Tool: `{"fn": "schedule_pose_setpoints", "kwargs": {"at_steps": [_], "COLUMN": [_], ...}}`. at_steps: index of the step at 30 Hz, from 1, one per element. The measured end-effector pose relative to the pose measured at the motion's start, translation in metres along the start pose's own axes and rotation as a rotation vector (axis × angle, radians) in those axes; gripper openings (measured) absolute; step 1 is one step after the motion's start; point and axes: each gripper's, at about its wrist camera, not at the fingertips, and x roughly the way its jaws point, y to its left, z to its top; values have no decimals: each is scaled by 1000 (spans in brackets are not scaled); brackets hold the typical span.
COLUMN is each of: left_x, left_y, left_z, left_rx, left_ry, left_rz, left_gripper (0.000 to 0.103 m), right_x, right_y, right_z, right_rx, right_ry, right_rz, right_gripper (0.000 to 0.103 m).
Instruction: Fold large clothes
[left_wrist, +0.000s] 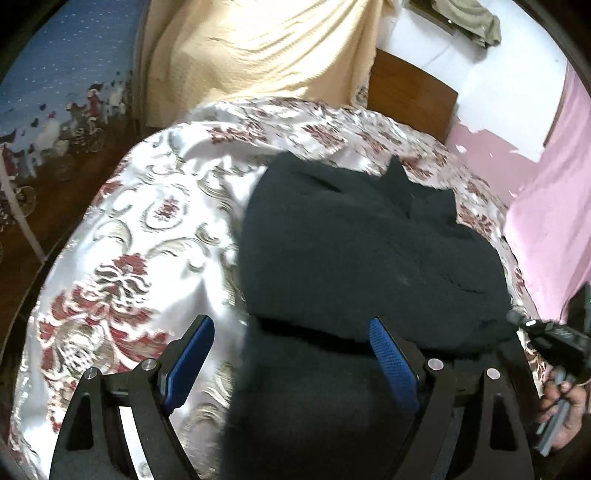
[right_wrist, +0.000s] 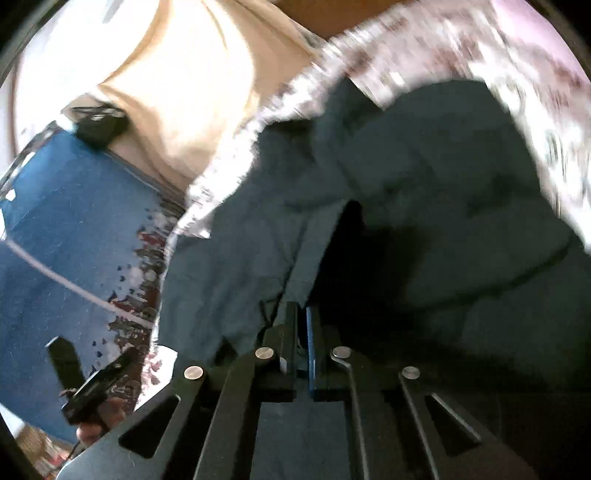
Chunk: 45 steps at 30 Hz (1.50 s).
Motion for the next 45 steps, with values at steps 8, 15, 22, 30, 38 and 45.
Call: {"fn": "schedule_pose_setpoints", "kwargs": {"at_steps": [8,15,22,30,38,45], "left_x": [13,59,104,140,156,169], "left_y": [17,11,-20,-59,-51,-37], "left_z": [14,32,57,54,42,29], "left_rx": [-43,-48,19,160,138,52], "left_ry": [0,33,57,80,75,41], "left_rz": [-11,17,36,90,66,0], "left_gripper": [86,88,87,88,99,103], "right_x": [-69,-57,-19,15,31,41], "right_y": [20,-37,-38,4,-49,-68], "right_z": [57,78,71,70,69,59], "right_rx": [-170,-182,-252,-506,-352,-296], "right_ry": [-176,-152,-127,-87,-4,-12], "right_rz": [-145,-378,-590,-637,-598,-548], "right_gripper": [3,3,18,52,62,68]}}
